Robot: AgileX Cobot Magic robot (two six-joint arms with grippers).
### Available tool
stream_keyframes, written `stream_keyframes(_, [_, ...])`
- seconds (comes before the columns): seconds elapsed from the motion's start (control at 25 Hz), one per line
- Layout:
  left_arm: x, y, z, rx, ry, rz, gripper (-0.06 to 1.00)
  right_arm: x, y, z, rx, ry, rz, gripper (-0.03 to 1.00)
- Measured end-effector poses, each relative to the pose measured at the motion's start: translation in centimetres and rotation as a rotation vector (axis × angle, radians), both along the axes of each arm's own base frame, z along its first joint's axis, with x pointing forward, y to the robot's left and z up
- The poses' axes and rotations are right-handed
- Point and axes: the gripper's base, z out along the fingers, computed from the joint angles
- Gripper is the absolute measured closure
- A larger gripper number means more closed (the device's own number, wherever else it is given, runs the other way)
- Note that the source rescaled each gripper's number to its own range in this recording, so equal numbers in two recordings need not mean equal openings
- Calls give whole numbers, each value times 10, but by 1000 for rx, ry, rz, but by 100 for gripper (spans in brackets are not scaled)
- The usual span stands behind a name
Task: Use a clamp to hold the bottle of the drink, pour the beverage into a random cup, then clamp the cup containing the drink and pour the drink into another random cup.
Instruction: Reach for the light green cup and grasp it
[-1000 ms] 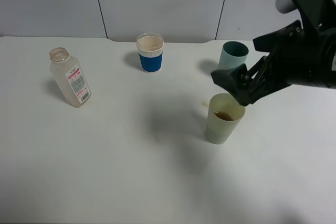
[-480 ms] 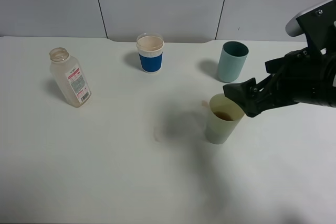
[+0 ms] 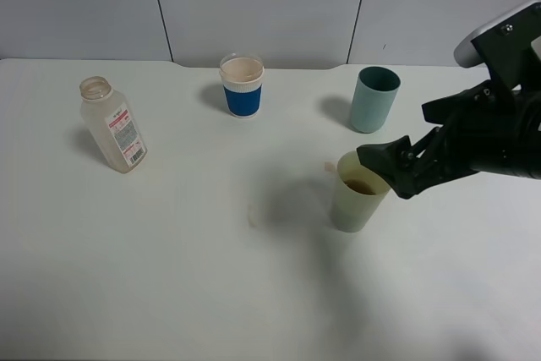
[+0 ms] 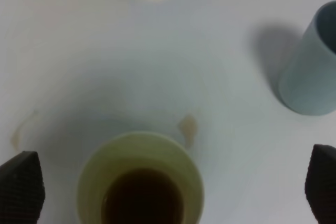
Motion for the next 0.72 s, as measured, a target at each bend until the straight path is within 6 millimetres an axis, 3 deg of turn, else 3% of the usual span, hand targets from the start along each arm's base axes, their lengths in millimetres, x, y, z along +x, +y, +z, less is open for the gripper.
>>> stream_keyframes(0.72, [0, 0, 0, 0, 0, 0, -6, -14, -11, -32, 31, -10, -107, -3])
